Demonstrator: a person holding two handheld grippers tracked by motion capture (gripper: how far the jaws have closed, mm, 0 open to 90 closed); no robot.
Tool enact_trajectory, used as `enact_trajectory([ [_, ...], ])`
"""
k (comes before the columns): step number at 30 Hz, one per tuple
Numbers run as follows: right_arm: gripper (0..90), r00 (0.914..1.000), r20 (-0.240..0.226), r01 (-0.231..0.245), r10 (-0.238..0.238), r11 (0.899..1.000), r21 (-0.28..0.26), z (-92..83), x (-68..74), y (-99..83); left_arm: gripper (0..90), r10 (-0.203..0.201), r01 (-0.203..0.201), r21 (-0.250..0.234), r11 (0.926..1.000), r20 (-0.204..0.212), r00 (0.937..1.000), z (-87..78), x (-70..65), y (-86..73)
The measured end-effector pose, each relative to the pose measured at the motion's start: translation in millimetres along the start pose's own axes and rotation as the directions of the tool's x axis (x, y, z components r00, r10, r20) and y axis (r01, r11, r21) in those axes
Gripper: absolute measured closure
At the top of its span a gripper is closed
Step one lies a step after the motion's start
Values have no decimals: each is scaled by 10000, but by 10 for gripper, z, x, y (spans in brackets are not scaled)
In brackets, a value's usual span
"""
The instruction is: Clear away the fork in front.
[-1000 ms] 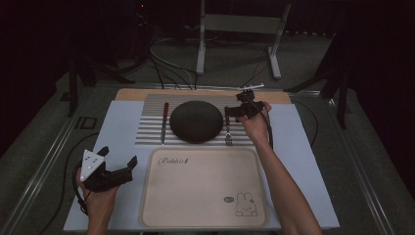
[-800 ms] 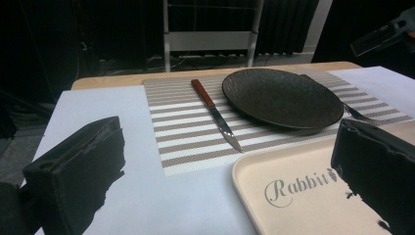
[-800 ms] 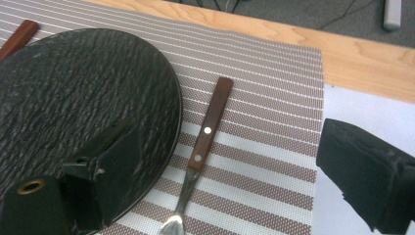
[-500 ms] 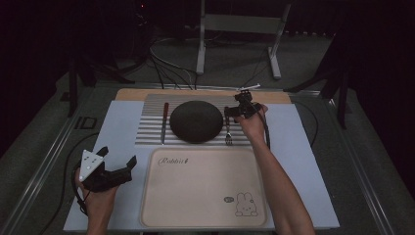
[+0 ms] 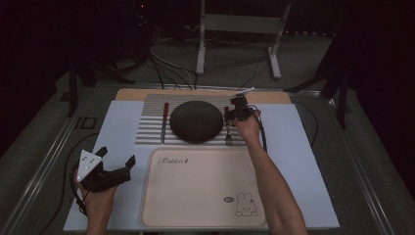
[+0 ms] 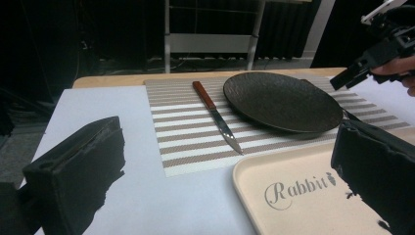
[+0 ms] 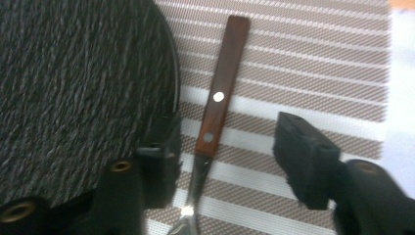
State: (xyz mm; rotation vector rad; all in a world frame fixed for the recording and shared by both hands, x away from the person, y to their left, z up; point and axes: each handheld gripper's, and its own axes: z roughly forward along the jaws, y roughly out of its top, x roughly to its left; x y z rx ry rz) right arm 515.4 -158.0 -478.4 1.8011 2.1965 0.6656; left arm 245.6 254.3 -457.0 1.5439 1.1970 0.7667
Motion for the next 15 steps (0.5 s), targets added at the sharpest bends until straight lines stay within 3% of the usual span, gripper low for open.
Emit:
enact_trajectory([
  [4,531,10000,-77,-54,55,9999,123,52,22,-9,0,-15,15,-3,10000,2,10000,-1,2,0],
  [6,603,10000,-26,-12,13,9995,313,100,50,-19,0,-18,18,1,10000,6,10000,-1,5,0],
  [15,705,9990,430,132,-153,9987,488,222,121,-38,0,-65,64,-36,10000,-16,10000,-13,14,2],
])
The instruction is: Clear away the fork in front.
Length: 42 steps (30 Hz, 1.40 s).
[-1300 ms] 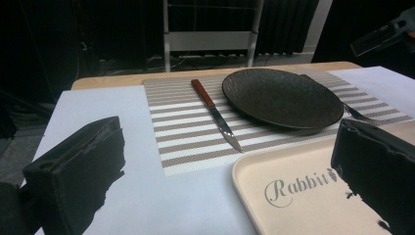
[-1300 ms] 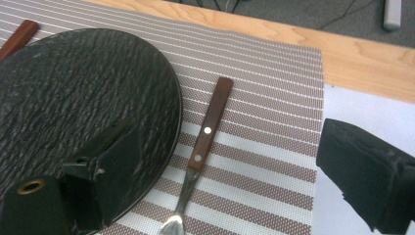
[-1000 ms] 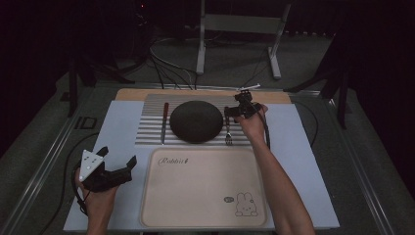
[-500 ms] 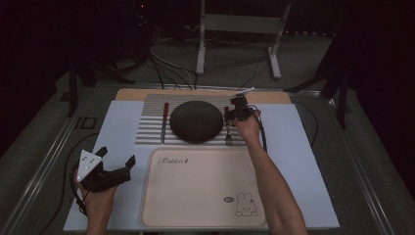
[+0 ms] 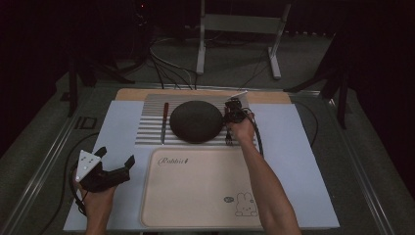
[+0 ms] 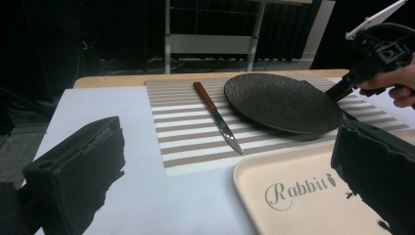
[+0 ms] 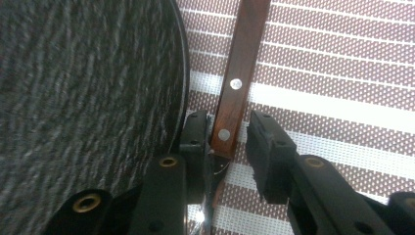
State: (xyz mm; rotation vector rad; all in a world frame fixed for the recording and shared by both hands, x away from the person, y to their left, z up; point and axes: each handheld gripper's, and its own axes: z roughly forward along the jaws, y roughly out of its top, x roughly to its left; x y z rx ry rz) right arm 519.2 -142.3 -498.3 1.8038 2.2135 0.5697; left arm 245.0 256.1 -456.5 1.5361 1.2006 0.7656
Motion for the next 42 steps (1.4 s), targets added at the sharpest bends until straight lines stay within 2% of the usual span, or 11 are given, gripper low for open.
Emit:
enact_trajectory([
  [6,765,9979,548,357,-357,9994,4,19,66,-15,0,-13,13,-4,10000,1,10000,-5,1,0],
  [12,777,9957,600,702,-706,9975,79,11,68,-25,0,0,0,3,10000,4,10000,-10,3,-3],
  [16,778,9960,580,678,-679,9977,43,4,56,-35,0,5,-5,12,10000,-21,10000,-14,5,-5],
  [17,779,9938,792,788,-783,9969,-27,-4,50,-50,0,17,-17,29,10000,-21,10000,-13,6,-6],
  [27,778,9956,482,841,-805,9934,-781,-157,-87,-132,0,172,-172,163,9997,-4,9999,26,-21,-12],
  [31,778,9955,324,933,-895,9849,-1456,-283,-111,-179,0,210,-210,192,9996,12,9998,34,-34,-13],
  [32,778,9955,324,933,-895,9849,-1456,-283,-111,-179,0,214,-214,198,9996,17,9998,36,-36,-13],
  [34,778,9949,196,1006,-987,9747,-1996,-374,-116,-236,0,279,-280,257,9993,12,9996,41,-37,-15],
  [37,778,9942,160,1068,-1061,9640,-2435,-440,-122,-295,0,268,-268,257,9993,9,9996,45,-44,-16],
  [38,778,9942,160,1068,-1061,9640,-2435,-440,-122,-295,0,268,-268,257,9993,9,9996,45,-44,-16],
  [42,778,9939,72,1072,-1103,9452,-3083,-518,-137,-391,0,307,-308,298,9991,21,9995,53,-50,-19],
])
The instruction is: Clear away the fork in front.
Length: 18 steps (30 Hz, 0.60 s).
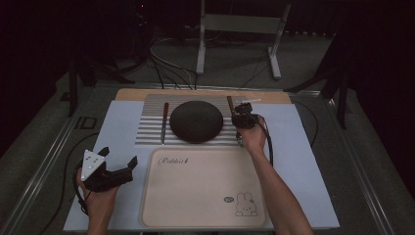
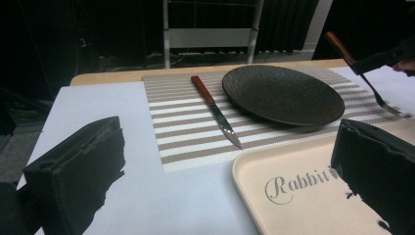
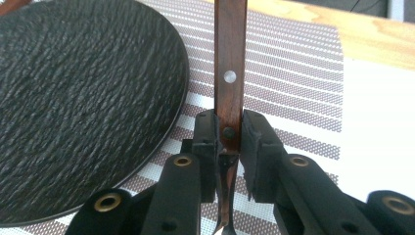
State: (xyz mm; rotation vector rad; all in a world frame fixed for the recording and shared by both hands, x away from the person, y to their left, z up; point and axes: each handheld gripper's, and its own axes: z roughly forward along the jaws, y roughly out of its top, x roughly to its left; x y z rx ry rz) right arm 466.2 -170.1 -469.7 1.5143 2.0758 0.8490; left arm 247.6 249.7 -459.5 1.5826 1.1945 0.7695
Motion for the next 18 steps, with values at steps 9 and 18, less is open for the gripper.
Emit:
enact_trajectory([
  [9,778,9997,-192,-169,150,9941,-1069,-191,-43,-120,0,42,-42,65,10000,-7,10000,13,-8,-6],
  [18,778,9990,-427,-172,94,9822,-1870,-384,-87,-202,0,93,-93,151,9998,10,10000,36,-23,-11],
])
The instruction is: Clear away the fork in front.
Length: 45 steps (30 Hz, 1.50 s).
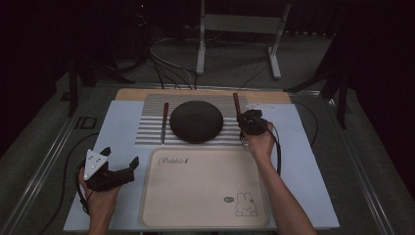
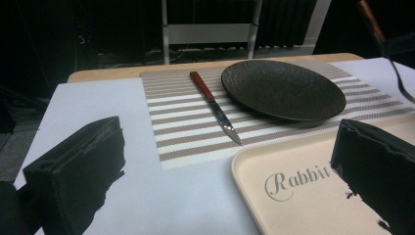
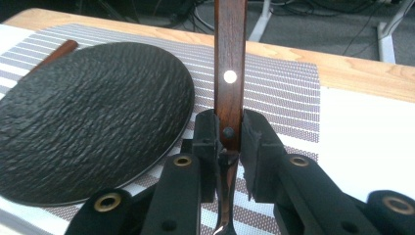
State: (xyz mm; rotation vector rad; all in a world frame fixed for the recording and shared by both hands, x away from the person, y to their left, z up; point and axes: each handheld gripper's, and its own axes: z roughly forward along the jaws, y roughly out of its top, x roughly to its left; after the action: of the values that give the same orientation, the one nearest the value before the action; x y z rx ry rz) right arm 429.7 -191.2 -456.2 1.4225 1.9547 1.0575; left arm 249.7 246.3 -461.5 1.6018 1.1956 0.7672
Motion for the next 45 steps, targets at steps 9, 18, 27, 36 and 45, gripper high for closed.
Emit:
enact_trajectory([
  [9,778,9995,-215,225,-235,9987,-454,-195,-36,-19,0,-162,161,80,9998,63,9998,55,-24,27],
  [18,778,9972,-418,581,-617,9949,-828,-391,-31,-84,0,53,-69,313,9995,506,9987,164,-169,132],
  [27,778,9934,-650,878,-948,9909,-1024,-489,58,-166,0,279,-325,400,9987,1104,9935,335,-359,244],
  [36,777,9880,-881,1147,-1270,9845,-1327,-633,128,-182,0,322,-369,292,9989,1475,9885,427,-465,344],
  [45,778,9829,-1091,1287,-1480,9776,-1667,-757,187,-194,0,347,-383,172,9991,1751,9839,466,-546,430],
])
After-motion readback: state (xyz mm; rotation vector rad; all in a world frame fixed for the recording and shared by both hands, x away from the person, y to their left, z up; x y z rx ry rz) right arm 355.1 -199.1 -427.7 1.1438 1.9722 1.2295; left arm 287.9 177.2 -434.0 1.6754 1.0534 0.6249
